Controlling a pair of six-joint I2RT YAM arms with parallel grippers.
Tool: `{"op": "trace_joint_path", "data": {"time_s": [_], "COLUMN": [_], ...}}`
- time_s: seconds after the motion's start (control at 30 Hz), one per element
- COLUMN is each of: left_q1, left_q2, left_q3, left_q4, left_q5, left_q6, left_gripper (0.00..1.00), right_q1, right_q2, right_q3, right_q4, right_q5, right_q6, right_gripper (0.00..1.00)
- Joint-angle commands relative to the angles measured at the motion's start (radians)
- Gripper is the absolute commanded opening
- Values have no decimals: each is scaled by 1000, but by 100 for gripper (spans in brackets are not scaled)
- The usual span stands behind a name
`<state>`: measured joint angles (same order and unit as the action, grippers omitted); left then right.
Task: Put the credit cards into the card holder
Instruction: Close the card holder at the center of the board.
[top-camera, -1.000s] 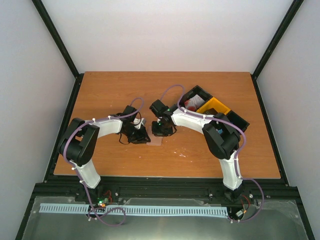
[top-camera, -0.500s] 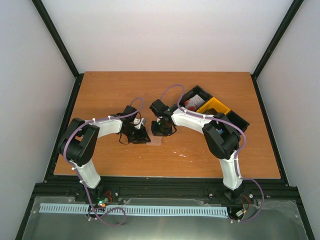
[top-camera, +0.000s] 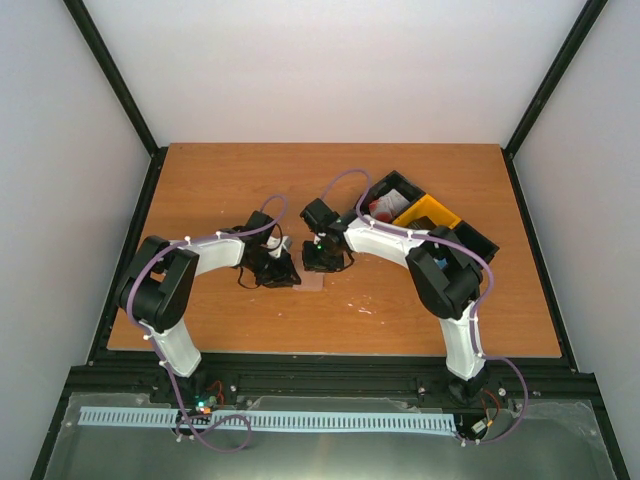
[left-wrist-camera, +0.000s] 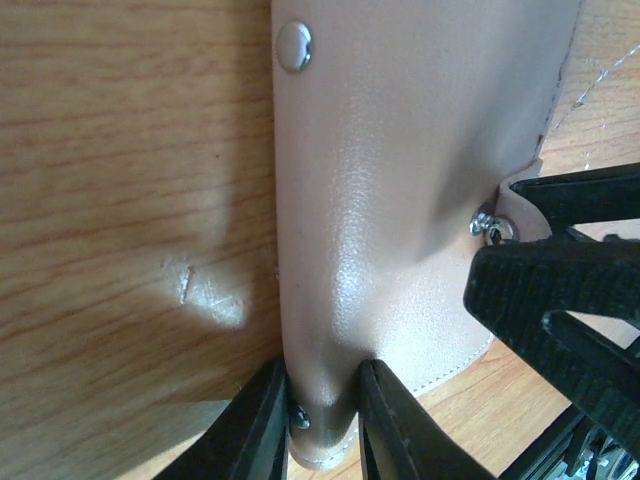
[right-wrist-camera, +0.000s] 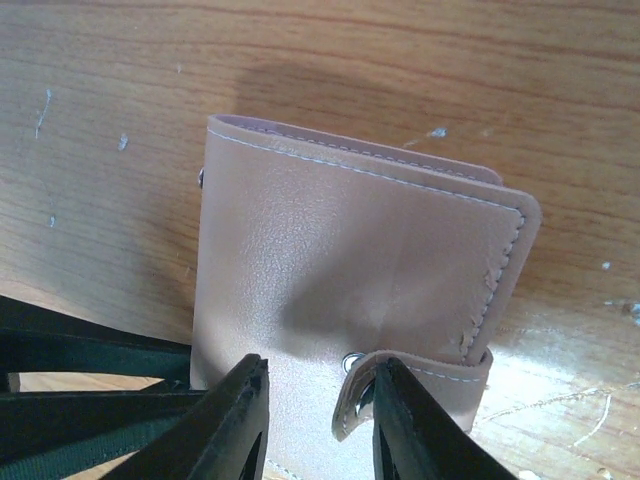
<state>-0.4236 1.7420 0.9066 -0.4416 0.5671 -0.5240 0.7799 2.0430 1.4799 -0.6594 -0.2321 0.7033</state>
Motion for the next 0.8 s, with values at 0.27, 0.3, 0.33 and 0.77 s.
{"op": "trace_joint_path", "data": {"time_s": [0.27,0.3,0.33,0.77], "left_q1": [2,2,2,2], "left_q2": [12,11,10,-37], "left_q3": [14,16,17,61], "left_q4": [11,9,8,-17], "left_q5": [-25,-27,-29,-142], "left_q6": [15,15,14,-28], "left_gripper": [22,22,24,41], "right_q1": [9,9,8,-10], "right_q2": [-170,-183,-195,-164], "right_q3": [-123,-141,-159,-213], "right_q4": [88,100,114,241], "right_q5": [128,137,146,45], "right_q6": [48,58,67,105], "right_gripper": [31,31,30,15]}}
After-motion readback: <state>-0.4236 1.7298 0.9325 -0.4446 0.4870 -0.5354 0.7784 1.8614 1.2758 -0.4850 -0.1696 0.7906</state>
